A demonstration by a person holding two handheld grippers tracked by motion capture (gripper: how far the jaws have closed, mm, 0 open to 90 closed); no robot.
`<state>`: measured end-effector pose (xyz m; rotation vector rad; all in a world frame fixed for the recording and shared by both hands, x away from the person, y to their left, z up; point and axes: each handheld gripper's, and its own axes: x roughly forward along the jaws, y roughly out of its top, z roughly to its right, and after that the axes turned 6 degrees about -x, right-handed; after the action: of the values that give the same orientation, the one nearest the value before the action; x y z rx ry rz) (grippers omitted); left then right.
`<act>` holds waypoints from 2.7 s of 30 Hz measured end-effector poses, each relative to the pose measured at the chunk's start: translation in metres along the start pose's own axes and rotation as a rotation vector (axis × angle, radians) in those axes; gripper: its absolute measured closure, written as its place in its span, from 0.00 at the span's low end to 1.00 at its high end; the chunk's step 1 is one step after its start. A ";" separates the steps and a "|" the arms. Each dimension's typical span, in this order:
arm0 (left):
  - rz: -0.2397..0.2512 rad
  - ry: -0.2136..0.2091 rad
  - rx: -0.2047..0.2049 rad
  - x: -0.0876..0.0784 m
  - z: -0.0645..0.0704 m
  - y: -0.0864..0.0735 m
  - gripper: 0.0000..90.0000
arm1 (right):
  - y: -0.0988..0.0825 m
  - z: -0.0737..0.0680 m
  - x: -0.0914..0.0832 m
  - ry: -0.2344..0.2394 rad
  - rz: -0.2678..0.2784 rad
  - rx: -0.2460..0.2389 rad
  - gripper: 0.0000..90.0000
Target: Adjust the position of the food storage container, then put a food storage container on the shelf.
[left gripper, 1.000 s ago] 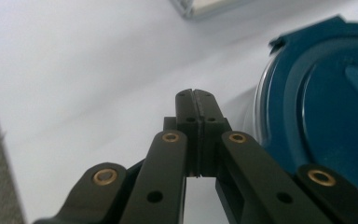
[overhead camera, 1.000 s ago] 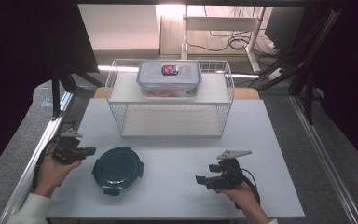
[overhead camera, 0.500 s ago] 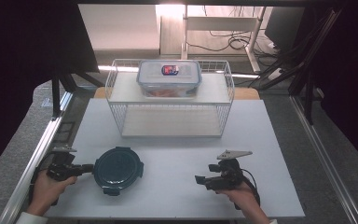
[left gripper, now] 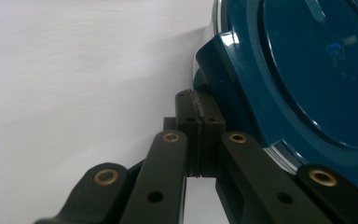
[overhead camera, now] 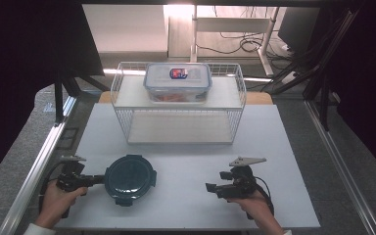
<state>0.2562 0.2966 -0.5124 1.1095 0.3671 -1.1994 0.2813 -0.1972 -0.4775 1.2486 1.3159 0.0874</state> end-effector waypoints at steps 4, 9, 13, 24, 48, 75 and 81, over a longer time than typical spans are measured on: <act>-0.014 -0.001 0.027 0.010 0.017 0.003 1.00 | 0.000 0.001 -0.002 -0.002 0.007 0.000 0.23; -0.039 -0.043 0.041 0.022 0.033 0.008 1.00 | 0.000 0.002 -0.005 -0.004 0.017 0.004 0.23; -0.051 -0.054 0.056 0.032 0.046 0.011 1.00 | 0.001 0.003 -0.006 -0.008 0.018 0.004 0.23; -0.090 -0.118 0.114 0.056 0.086 0.010 1.00 | 0.001 0.001 -0.007 -0.010 0.019 -0.003 0.23; -0.022 -0.122 0.135 0.060 0.090 0.018 1.00 | -0.001 0.005 -0.012 -0.028 0.050 -0.001 0.23; 0.122 -0.136 0.029 0.029 0.101 0.011 0.14 | -0.002 0.004 -0.015 -0.009 0.063 0.011 0.20; 0.109 -0.164 0.005 0.035 0.108 0.012 0.13 | 0.000 0.001 -0.013 0.008 0.062 0.036 0.18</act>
<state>0.2471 0.1867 -0.4825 1.0143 0.1761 -1.1852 0.2774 -0.2061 -0.4694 1.3213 1.2907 0.1124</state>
